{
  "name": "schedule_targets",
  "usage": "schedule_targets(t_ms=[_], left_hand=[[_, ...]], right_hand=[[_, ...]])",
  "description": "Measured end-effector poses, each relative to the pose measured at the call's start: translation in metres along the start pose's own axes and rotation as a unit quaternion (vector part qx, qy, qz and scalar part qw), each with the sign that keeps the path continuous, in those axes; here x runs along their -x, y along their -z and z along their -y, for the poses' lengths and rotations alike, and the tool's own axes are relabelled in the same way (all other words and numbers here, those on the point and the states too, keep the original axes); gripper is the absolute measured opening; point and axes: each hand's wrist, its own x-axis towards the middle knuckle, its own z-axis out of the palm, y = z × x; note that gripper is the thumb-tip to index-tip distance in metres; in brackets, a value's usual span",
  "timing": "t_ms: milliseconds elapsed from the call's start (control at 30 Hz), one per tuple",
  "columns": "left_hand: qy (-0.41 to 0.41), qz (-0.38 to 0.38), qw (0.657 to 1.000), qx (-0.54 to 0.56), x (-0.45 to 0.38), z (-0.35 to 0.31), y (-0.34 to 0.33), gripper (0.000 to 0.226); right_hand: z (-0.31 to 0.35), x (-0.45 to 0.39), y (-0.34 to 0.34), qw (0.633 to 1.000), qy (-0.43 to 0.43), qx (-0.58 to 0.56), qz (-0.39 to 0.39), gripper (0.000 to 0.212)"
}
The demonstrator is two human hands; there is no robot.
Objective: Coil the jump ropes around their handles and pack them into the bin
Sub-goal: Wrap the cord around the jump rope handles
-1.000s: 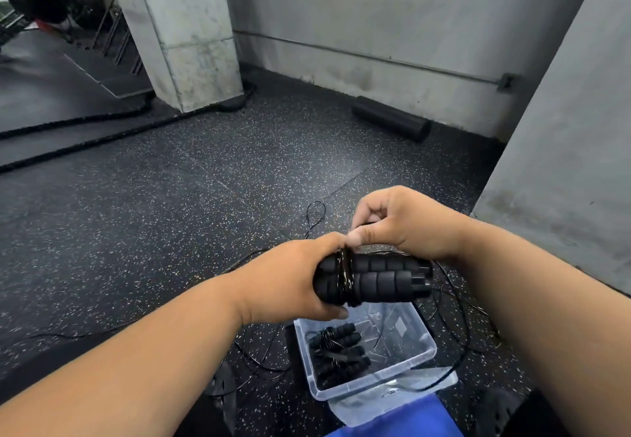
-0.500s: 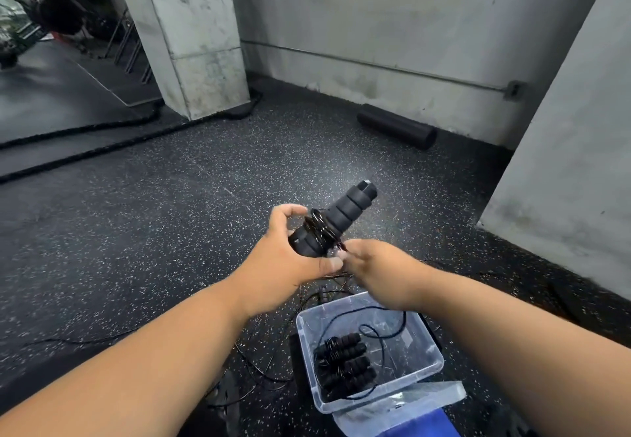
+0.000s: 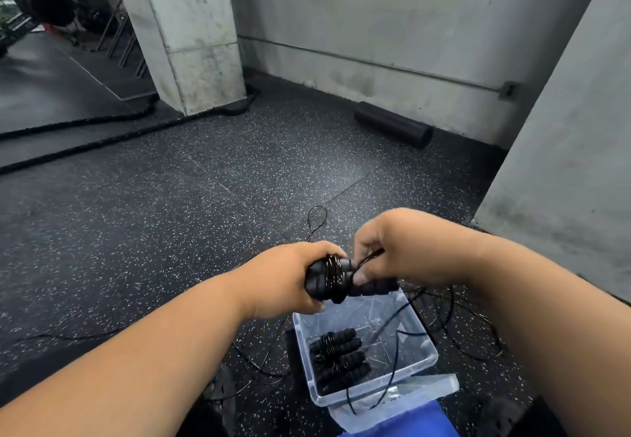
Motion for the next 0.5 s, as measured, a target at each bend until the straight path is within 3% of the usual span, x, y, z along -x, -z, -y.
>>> schedule_targets(t_ms=[167, 233, 300, 333, 400, 500], left_hand=[[-0.060, 0.001, 0.997, 0.057, 0.012, -0.025, -0.001, 0.075], [-0.077, -0.016, 0.990, 0.115, 0.015, -0.029, -0.006, 0.073], [-0.069, -0.053, 0.980, 0.176, 0.014, -0.029, -0.009, 0.070], [-0.057, -0.075, 0.976, 0.195, 0.012, -0.028, -0.009, 0.068], [-0.030, -0.112, 0.966, 0.230, 0.009, -0.024, -0.011, 0.067], [-0.007, -0.107, 0.950, 0.293, 0.005, -0.014, -0.015, 0.089]], right_hand=[[-0.035, -0.010, 0.002, 0.979, 0.020, -0.201, -0.034, 0.030], [-0.044, -0.012, -0.010, 0.956, 0.002, -0.294, -0.010, 0.039], [-0.052, -0.016, -0.025, 0.929, -0.010, -0.370, 0.009, 0.032], [-0.054, -0.018, -0.030, 0.931, -0.025, -0.364, 0.000, 0.023], [-0.051, -0.024, -0.037, 0.966, -0.059, -0.249, -0.024, 0.028], [-0.033, -0.031, -0.042, 0.996, -0.045, -0.079, -0.006, 0.022]])
